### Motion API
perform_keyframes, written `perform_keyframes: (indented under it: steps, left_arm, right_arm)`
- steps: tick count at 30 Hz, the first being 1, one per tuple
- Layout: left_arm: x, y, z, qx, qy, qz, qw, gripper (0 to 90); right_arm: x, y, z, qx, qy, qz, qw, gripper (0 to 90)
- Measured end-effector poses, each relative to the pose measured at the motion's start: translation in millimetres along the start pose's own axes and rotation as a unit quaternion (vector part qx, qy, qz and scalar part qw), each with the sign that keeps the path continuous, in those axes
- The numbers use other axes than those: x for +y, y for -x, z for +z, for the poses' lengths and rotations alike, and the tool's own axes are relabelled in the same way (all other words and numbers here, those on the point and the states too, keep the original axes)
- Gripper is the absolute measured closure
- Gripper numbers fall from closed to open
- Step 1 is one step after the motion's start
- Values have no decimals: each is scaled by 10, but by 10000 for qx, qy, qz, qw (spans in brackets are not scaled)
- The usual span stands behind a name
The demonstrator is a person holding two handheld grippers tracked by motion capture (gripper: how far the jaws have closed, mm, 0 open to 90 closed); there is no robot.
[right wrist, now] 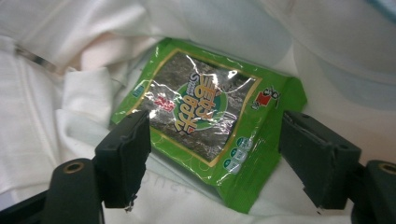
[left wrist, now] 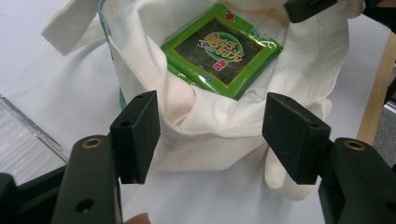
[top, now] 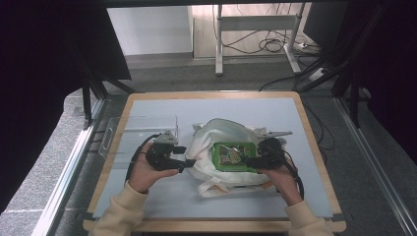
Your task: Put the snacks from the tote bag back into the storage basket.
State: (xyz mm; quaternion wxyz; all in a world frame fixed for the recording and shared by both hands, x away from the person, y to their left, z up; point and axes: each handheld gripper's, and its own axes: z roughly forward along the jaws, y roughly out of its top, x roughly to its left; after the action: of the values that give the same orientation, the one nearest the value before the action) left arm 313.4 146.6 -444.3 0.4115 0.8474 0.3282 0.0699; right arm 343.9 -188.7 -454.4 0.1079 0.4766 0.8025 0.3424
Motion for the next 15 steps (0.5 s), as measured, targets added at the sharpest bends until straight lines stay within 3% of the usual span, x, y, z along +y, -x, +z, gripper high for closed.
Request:
perform_keyframes:
  steps: [8, 13, 15]
  left_arm:
    - [4, 21, 33, -54, -35, 79, 9999, 364]
    - [23, 19, -4, -125, 17, 181, 9998, 364]
    - [28, 21, -16, -155, 69, 191, 9997, 364]
  right_arm:
    - [120, -108, 112, -199, -312, 42, 9993, 282]
    - [164, -92, 185, -327, -584, 303, 9973, 320]
    - [165, -111, 223, -403, -687, 304, 9964, 316]
